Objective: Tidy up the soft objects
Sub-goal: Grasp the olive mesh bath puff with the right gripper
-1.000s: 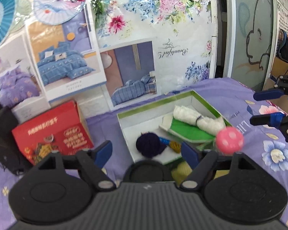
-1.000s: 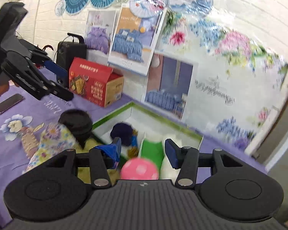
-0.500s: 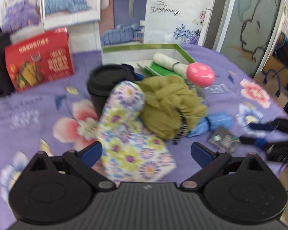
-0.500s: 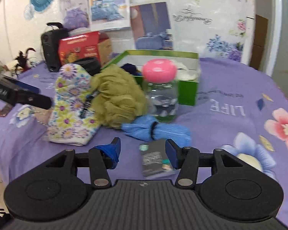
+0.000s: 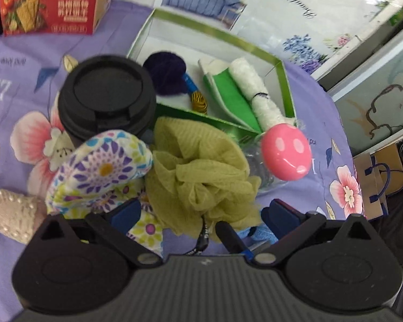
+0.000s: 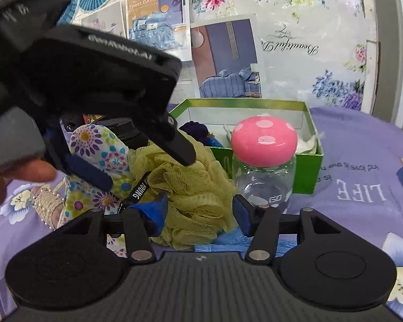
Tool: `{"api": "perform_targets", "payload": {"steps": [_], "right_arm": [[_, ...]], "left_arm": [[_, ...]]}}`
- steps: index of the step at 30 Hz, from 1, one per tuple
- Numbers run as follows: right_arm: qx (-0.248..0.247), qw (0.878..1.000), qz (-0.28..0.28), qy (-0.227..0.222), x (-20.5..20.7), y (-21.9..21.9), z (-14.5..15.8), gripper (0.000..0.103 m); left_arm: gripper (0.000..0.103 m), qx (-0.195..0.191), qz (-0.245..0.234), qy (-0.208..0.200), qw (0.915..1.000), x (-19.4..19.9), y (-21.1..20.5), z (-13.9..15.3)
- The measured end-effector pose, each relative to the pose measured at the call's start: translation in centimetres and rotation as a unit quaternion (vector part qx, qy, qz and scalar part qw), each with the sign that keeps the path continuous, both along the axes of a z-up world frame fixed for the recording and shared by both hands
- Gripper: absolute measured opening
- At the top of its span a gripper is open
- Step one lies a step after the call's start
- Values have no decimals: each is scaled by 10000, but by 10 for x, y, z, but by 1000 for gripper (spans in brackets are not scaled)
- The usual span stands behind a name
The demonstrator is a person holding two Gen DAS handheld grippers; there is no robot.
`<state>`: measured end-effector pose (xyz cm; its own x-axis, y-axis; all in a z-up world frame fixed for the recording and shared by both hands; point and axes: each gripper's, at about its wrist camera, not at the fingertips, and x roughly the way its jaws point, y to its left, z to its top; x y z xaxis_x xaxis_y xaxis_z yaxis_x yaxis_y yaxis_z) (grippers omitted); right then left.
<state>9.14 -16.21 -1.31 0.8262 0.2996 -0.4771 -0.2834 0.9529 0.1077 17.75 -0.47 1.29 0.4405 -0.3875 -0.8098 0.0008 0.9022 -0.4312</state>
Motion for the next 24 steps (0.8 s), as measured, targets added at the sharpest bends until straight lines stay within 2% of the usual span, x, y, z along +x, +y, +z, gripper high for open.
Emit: {"api": "perform_targets", "payload": {"steps": [6,8,11,17,20,21,22,23,24], "right_arm": [[34,9995,275,129,17,5,-6,42],[-118,9992,347,185,22,12,-9,43],[-433,9984,371,26,23,24,-14,45],[-935,9944,460,160,31,38,-18,51],[-809,9949,453,388,37,37,-19,54],[-683,9955,511,410,38,35,-19,53],[-552,9964,515,378,37,32,-20,44],[-417,9967,558,410,38,29,-21,30],[-337,9966,609,432,36,27,-20,26]], "left_arm": [[101,-286,123,326,9990,20,0,-18],[101,-309,160,405,9986,23,1,-23],[101,-342,213,536,9977,27,1,-32],[100,-305,288,588,9974,32,4,-40],[100,-273,282,580,9975,32,3,-41],[92,-287,244,580,9976,32,5,-41],[80,-261,183,562,9979,32,4,-41],[61,-126,92,532,9985,32,1,-41],[56,-80,37,502,9987,31,0,-40]]}}
